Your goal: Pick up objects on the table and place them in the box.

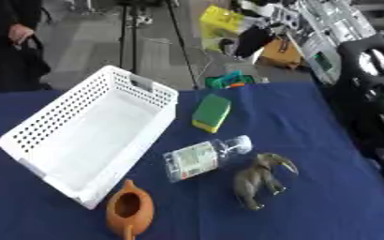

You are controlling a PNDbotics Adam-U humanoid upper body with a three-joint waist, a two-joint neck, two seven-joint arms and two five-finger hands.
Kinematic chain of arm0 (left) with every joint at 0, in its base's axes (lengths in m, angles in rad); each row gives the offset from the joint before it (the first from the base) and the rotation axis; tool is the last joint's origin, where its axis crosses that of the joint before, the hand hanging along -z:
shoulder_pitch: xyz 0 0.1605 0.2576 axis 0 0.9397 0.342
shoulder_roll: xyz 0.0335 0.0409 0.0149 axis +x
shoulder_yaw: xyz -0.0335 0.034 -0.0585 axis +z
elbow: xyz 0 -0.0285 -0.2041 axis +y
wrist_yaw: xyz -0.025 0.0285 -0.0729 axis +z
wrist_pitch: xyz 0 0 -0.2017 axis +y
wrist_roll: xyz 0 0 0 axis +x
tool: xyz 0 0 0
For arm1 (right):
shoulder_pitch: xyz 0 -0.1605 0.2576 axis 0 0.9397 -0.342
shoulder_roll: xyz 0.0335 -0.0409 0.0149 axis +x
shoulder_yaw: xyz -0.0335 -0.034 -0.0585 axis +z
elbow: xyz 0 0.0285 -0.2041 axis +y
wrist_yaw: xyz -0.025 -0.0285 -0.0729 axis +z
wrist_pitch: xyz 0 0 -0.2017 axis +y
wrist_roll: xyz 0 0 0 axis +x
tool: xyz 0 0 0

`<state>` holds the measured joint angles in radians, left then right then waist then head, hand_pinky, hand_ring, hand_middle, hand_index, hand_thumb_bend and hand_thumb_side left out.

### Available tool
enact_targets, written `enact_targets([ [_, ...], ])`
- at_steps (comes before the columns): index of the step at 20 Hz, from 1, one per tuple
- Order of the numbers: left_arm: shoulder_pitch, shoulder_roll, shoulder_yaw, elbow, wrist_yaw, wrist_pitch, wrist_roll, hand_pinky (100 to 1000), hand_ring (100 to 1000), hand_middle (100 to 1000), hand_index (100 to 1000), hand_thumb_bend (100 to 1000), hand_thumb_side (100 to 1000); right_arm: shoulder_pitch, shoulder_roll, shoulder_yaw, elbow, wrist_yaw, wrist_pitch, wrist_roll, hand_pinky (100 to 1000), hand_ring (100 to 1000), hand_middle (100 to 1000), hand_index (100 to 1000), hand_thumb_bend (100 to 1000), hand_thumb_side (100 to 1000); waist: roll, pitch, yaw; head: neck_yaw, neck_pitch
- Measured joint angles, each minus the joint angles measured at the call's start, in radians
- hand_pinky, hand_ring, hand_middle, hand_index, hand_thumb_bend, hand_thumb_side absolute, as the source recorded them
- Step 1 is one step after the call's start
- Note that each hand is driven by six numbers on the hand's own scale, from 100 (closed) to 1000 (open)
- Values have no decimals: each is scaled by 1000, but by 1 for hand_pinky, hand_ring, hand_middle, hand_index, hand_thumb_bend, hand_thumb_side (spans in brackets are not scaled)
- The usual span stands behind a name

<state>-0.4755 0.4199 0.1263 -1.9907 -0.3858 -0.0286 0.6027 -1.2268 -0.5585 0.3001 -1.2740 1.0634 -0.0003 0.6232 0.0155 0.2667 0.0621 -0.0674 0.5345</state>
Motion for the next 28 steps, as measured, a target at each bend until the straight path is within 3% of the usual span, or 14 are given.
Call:
enact_targets([
  [11,-27,0,-7,0,9,-8,-7,832,921,847,840,100,1000,-38,110,2,24,8,13,-30,950,745,270,363,100,490,-12,0,59,-33,-1],
  [18,-44,-9,-12,0,13,-14,-10,833,921,847,840,100,1000,-41,150,2,58,27,26,-65,948,742,269,359,100,488,-18,14,91,-58,-10],
  [28,-71,-20,-18,0,18,-25,-13,831,921,847,840,100,1000,-50,219,2,134,127,58,-171,948,737,270,360,100,479,-23,40,140,-120,-46],
])
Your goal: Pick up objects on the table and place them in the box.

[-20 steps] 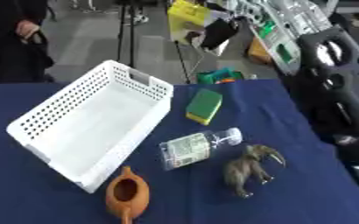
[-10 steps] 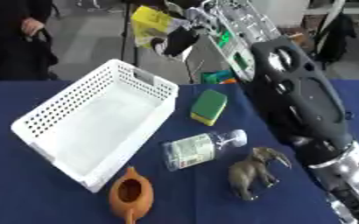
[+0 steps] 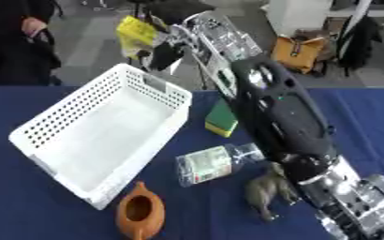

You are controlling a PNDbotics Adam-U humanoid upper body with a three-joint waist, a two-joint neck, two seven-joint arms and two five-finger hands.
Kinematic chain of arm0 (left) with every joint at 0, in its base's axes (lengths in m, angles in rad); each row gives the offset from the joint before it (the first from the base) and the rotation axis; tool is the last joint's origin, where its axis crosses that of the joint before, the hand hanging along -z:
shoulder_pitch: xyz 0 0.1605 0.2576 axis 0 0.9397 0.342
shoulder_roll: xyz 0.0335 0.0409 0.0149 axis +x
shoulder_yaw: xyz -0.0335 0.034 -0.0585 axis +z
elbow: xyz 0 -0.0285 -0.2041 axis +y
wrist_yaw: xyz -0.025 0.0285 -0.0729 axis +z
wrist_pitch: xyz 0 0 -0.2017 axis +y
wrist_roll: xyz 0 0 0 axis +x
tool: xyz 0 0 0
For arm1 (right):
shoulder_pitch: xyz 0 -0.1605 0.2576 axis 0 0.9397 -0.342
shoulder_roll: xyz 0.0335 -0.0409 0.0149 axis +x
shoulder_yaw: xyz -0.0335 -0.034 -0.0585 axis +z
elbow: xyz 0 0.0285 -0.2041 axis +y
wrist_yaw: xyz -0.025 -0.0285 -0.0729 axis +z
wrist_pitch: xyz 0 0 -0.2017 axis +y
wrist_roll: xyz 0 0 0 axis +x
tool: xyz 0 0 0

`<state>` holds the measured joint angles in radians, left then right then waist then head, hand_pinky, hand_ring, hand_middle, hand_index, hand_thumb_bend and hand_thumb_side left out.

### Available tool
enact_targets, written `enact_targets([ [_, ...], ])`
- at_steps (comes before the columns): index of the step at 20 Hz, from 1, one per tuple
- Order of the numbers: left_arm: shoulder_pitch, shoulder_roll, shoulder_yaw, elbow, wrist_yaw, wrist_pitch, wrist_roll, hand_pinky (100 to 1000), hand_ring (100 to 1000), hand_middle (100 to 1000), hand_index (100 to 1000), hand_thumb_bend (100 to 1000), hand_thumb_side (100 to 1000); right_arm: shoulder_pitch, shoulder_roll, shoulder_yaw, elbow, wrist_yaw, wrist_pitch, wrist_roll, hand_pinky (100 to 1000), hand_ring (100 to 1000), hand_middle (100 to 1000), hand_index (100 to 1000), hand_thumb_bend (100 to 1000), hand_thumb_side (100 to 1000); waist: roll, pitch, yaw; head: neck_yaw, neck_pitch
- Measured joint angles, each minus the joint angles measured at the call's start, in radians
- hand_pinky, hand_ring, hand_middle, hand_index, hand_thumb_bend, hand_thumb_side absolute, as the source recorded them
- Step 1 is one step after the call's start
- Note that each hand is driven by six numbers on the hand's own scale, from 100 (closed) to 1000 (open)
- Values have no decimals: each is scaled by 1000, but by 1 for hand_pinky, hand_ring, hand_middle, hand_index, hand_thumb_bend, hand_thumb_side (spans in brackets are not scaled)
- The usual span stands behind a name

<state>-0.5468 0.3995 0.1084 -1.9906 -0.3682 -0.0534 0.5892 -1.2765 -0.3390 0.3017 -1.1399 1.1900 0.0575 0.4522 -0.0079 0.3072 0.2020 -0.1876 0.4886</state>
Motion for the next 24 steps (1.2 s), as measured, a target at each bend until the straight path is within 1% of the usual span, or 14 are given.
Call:
enact_targets([
  [2,-1,-6,0,0,0,-1,0,831,920,847,840,100,1000,1,17,0,20,33,7,-23,951,736,270,359,100,478,0,5,5,-18,-14],
  [6,-1,-14,0,0,0,-1,-1,831,920,846,840,100,1000,2,60,-7,65,112,37,-76,953,736,271,357,100,477,2,9,7,-59,-53],
  [11,-1,-16,0,0,0,-1,0,831,920,846,840,100,1000,23,106,-13,105,200,85,-139,951,733,272,356,100,474,8,9,7,-70,-77],
  [13,-1,-20,0,0,0,-1,0,831,920,844,839,100,1000,30,120,-13,116,224,98,-159,949,732,271,353,100,474,10,9,8,-71,-78],
  [16,-1,-23,0,0,1,-1,0,831,920,844,839,100,1000,37,134,-15,128,236,107,-180,947,732,271,354,100,471,13,10,9,-71,-78],
  [21,-1,-24,0,0,3,-1,0,830,918,844,839,100,1000,44,149,-14,133,240,107,-185,944,733,275,366,100,467,13,10,8,-65,-76],
  [24,-1,-24,0,0,4,0,1,830,916,844,839,100,1000,46,153,-4,131,240,100,-162,940,753,335,434,100,572,13,10,5,-56,-67],
])
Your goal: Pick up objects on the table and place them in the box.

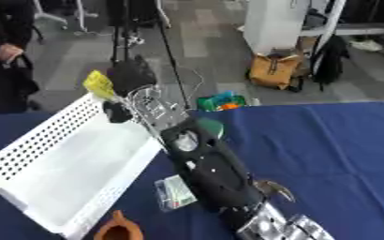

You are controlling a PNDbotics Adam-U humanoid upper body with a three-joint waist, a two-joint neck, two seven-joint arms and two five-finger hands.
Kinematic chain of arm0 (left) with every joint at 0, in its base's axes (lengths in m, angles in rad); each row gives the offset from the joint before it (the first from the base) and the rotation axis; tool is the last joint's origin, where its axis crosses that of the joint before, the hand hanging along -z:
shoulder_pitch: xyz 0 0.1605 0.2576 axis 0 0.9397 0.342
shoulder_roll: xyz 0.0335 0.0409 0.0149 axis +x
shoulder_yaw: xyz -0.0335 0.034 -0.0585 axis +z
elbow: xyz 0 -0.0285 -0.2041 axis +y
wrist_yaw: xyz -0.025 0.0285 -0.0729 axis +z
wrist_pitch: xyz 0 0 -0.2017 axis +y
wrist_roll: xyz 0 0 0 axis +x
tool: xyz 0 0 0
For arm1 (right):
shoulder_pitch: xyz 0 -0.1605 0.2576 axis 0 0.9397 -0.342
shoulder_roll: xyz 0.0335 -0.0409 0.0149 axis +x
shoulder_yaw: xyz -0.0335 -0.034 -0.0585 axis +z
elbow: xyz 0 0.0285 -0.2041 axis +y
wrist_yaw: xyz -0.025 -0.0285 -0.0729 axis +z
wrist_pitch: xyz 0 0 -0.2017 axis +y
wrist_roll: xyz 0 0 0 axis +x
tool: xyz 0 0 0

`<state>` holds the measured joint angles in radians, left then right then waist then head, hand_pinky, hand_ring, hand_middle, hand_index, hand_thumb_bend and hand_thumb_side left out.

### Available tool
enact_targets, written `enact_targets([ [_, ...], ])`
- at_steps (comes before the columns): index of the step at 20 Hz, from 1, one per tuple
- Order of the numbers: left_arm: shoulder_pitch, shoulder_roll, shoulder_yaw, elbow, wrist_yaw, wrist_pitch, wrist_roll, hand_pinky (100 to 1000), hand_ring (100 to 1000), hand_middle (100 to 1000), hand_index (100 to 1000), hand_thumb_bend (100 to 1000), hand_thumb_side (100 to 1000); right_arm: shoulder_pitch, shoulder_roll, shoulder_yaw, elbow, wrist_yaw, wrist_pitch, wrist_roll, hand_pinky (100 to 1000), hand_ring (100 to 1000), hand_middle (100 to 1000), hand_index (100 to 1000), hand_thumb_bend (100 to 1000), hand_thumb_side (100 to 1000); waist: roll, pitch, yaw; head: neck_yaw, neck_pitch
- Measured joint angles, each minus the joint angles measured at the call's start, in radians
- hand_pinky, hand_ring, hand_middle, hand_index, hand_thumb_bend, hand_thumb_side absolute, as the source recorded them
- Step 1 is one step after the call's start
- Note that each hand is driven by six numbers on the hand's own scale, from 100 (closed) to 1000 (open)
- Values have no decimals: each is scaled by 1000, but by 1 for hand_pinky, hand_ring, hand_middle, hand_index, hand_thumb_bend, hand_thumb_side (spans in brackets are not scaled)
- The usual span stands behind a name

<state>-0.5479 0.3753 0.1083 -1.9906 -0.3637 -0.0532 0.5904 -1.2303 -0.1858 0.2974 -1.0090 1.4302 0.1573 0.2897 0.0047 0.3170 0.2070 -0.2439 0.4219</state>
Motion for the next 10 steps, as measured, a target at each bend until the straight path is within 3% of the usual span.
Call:
enact_targets([
  [3,-2,-4,0,0,1,0,0,830,916,844,839,100,1000,0,5,11,-15,0,-15,33,940,755,340,441,100,579,-1,0,-2,7,8],
  [4,-3,-7,0,0,1,0,0,829,916,843,838,100,1000,0,5,13,-22,0,-19,43,937,783,368,548,100,698,-2,0,-2,9,8],
  [7,-5,-8,0,0,3,0,0,830,916,843,838,100,1000,0,5,22,-34,-13,-42,97,941,803,424,619,100,768,-3,0,-2,13,11],
  [10,-5,-8,0,0,4,0,0,830,915,843,838,100,1000,0,5,33,-58,-32,-69,187,950,840,529,708,163,870,-6,0,-4,15,17],
])
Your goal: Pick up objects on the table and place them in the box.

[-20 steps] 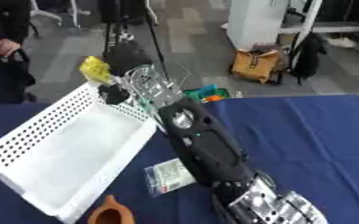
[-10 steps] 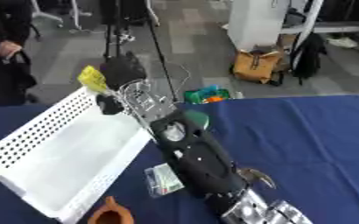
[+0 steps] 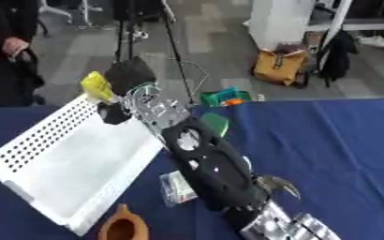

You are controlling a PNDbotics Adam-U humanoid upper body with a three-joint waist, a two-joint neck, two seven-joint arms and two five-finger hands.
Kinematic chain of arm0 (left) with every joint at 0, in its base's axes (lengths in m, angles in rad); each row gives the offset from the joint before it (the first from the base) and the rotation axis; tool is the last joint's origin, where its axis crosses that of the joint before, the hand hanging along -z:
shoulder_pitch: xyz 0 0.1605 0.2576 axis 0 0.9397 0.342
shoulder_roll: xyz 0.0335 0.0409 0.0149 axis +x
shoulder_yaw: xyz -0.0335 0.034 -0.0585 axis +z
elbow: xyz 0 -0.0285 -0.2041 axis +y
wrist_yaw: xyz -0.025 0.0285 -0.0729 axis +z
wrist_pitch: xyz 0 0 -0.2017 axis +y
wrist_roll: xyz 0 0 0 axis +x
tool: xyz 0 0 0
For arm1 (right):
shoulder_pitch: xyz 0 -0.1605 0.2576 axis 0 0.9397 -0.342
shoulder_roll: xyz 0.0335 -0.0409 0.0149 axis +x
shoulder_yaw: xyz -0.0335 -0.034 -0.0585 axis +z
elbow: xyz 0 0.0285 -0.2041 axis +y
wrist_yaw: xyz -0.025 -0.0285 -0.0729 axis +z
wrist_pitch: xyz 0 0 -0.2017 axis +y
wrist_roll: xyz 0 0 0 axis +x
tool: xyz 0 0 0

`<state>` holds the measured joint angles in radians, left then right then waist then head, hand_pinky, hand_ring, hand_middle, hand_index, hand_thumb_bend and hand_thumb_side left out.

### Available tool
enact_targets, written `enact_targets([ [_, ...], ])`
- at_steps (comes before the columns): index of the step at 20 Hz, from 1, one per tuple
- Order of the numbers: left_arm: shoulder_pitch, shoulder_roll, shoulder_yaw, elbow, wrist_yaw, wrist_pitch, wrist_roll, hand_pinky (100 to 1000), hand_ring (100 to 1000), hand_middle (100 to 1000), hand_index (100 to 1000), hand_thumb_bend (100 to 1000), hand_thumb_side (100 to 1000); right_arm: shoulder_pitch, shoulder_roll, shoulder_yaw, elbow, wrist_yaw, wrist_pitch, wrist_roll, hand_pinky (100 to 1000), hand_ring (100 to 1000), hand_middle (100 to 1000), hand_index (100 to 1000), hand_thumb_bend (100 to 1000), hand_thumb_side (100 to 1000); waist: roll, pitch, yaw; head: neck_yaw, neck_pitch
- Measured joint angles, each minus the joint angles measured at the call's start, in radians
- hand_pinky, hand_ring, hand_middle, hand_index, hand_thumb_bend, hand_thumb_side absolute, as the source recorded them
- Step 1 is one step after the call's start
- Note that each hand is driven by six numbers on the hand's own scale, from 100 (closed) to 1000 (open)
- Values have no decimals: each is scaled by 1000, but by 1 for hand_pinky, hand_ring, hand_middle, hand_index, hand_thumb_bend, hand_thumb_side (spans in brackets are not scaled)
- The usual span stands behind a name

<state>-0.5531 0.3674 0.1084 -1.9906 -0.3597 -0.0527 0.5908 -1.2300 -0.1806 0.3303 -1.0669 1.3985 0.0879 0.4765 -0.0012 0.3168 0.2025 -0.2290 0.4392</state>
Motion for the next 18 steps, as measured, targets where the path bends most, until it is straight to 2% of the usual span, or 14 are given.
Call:
enact_targets([
  [3,0,0,0,0,0,0,0,830,915,843,838,100,1000,0,0,8,-38,-14,-17,88,954,848,560,735,177,894,0,0,-2,4,1],
  [4,0,0,0,0,0,0,0,830,916,843,838,100,1000,0,0,10,-52,-17,-19,111,962,860,585,772,192,906,0,0,-3,5,2],
  [9,-1,0,0,0,1,0,0,830,916,843,838,100,1000,0,-1,19,-103,-23,-19,193,972,878,625,809,211,913,-1,-5,-3,5,8],
  [12,-2,0,0,0,1,0,0,830,916,843,838,100,1000,0,-2,22,-122,-24,-18,225,977,893,665,849,220,926,-1,-7,-4,5,9],
  [13,-2,0,0,0,1,0,0,830,916,843,838,100,1000,0,-2,23,-125,-25,-17,232,980,906,708,881,227,939,-1,-7,-4,6,9],
  [16,-2,0,0,0,3,0,0,830,916,843,838,100,1000,0,-3,23,-138,-27,-15,243,982,915,734,897,231,949,-1,-9,-4,6,9],
  [17,-2,0,0,0,4,0,0,830,916,843,838,100,1000,0,-3,23,-140,-27,-15,244,997,953,845,970,254,990,-1,-10,-4,6,9],
  [18,-3,0,0,0,4,0,0,830,916,843,838,100,1000,0,-3,23,-142,-27,-14,243,997,953,845,970,254,990,-1,-11,-4,5,9],
])
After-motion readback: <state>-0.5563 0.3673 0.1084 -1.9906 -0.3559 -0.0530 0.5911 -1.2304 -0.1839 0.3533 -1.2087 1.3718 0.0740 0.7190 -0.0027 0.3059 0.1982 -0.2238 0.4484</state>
